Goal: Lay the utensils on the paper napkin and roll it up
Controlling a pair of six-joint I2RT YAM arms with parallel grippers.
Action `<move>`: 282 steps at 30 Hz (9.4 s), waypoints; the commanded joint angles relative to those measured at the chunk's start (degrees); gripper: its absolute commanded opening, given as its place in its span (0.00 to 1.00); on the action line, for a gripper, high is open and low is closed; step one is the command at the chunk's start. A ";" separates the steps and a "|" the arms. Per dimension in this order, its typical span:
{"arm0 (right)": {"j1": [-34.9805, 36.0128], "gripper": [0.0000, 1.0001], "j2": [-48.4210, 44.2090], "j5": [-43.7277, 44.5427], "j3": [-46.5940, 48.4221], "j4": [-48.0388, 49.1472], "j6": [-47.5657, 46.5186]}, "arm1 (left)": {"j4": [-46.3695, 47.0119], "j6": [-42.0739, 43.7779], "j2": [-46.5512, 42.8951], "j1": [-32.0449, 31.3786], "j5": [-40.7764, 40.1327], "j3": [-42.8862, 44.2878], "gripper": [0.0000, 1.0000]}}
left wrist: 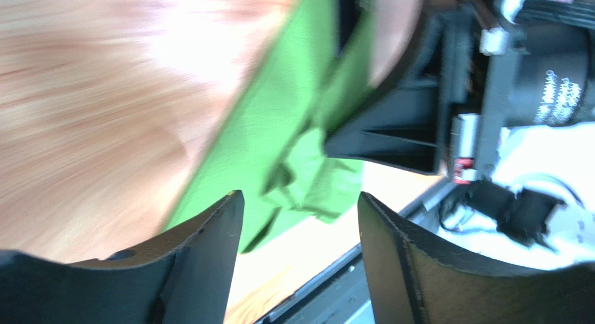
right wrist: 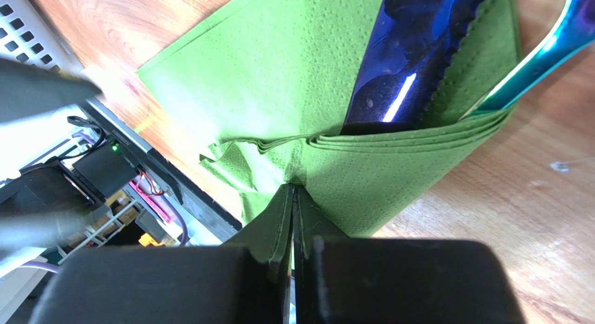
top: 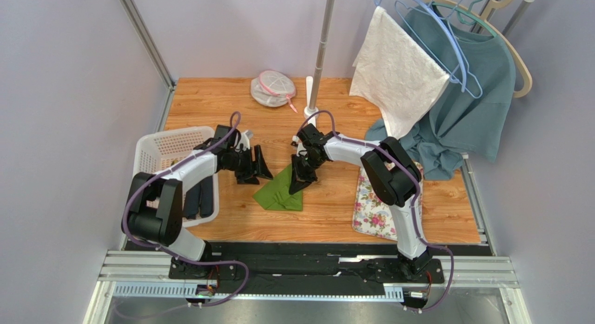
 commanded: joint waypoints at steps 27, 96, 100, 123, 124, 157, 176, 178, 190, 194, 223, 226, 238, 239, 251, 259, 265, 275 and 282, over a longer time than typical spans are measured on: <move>-0.07 0.00 5.23 11.74 1.46 -2.10 -3.03 | 16.03 -1.66 10.69 -6.66 8.69 -0.06 0.68; -4.02 0.13 -4.16 4.46 2.16 1.15 3.21 | -10.87 5.10 20.18 -10.61 -4.94 13.82 0.00; -7.62 0.14 -6.72 -0.38 -0.21 5.01 6.54 | -11.84 6.77 20.62 -10.70 -5.73 14.88 0.00; -4.91 0.02 -1.28 -1.97 -6.01 15.57 11.39 | -12.63 9.24 20.45 -10.88 -6.44 16.29 0.00; -4.91 0.02 -1.19 -1.54 -6.36 15.65 11.30 | -12.63 9.15 20.45 -10.88 -6.17 16.20 0.00; -4.29 0.00 3.38 4.89 -7.68 14.33 10.16 | 10.32 -8.43 17.37 -13.87 11.25 8.29 0.04; -7.98 0.05 -7.78 -4.25 -0.65 6.95 7.52 | 1.34 -3.16 23.61 -11.32 3.14 9.87 0.00; -8.60 0.04 -8.04 -5.30 -2.75 8.69 9.01 | 1.95 -3.07 23.35 -11.32 3.41 9.87 0.00; -8.69 0.00 -3.39 -9.18 -8.12 18.20 14.29 | 2.31 -2.36 23.00 -11.23 3.76 9.79 0.00; -8.60 0.00 -2.77 -9.61 -8.82 20.74 14.90 | 2.31 -2.45 23.52 -11.23 3.85 9.96 0.00; -6.31 0.00 3.65 -1.27 -10.58 18.90 13.76 | 10.66 -7.72 16.22 -13.51 12.64 10.40 0.00; -6.31 0.00 3.65 -0.92 -10.58 18.73 13.67 | 12.85 -8.25 18.16 -14.13 12.81 10.05 0.00; -6.22 0.00 2.77 -0.83 -9.80 17.50 13.06 | 13.91 -6.94 26.24 -13.08 10.27 7.94 0.02; -6.22 0.00 2.68 -1.00 -9.44 16.37 12.62 | 13.39 -6.50 26.34 -12.55 10.44 7.68 0.05; -9.74 0.27 -2.86 -5.22 1.80 1.44 4.62 | 12.06 -2.27 26.77 -11.67 12.98 6.88 0.61; -9.83 0.63 -1.98 -9.26 2.34 1.24 2.07 | 12.15 -0.52 26.78 -11.67 14.13 7.76 0.71; -8.42 0.59 0.83 -6.54 3.92 -1.92 -0.30 | 13.73 -0.78 26.25 -11.67 14.75 7.41 0.71; -7.46 0.26 3.38 -0.74 2.25 -4.30 -5.75 | 16.81 -1.40 24.93 -11.32 16.24 6.97 0.65; -8.07 0.04 0.92 1.45 1.99 -7.72 -9.79 | 17.25 -1.48 26.07 -10.88 16.15 6.88 0.58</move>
